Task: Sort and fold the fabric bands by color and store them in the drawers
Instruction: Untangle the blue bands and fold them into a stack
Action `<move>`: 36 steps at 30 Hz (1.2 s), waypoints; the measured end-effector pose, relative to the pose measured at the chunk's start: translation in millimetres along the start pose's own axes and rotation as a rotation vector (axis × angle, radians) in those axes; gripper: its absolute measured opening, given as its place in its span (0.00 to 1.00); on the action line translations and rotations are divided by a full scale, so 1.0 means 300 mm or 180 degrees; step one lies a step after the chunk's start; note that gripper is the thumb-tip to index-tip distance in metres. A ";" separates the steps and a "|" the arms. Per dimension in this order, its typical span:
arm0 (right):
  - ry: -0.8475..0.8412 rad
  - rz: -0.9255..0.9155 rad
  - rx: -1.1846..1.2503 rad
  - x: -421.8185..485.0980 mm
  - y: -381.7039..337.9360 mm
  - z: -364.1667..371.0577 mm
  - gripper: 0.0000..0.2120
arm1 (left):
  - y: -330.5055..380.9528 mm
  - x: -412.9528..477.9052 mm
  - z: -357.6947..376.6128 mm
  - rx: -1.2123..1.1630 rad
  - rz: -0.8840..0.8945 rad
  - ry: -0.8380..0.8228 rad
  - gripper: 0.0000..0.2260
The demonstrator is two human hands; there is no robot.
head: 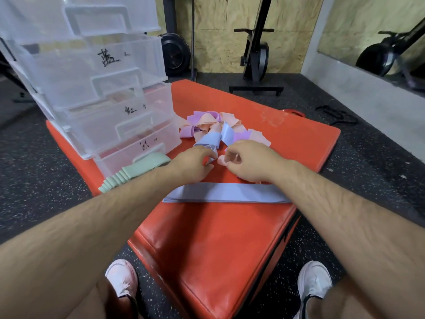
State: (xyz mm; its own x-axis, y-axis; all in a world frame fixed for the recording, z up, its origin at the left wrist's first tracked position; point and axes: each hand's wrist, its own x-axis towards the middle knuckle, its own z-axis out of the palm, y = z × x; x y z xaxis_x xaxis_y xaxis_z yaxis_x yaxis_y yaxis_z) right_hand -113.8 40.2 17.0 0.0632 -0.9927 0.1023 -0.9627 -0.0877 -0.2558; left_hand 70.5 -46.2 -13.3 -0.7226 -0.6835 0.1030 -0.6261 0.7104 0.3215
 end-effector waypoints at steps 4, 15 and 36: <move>-0.0079 0.0114 0.0144 0.056 -0.020 0.007 0.03 | 0.008 0.028 0.009 -0.0181 -0.0158 0.0387 0.10; 0.0093 0.0307 0.0459 0.130 -0.056 0.036 0.19 | 0.040 0.008 -0.023 -0.0588 -0.0580 0.0910 0.05; -0.0073 -0.0439 0.1069 0.171 -0.191 0.018 0.06 | -0.050 -0.161 -0.219 -0.1737 -0.0692 0.1477 0.11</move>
State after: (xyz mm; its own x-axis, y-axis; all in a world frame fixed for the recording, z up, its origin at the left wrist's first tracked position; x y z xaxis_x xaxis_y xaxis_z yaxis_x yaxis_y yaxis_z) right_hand -53.9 -6.1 31.7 0.1959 -0.9710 0.1373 -0.8050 -0.2392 -0.5429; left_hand 134.0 -34.9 38.7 -0.3258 -0.8854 0.3316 -0.4191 0.4497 0.7888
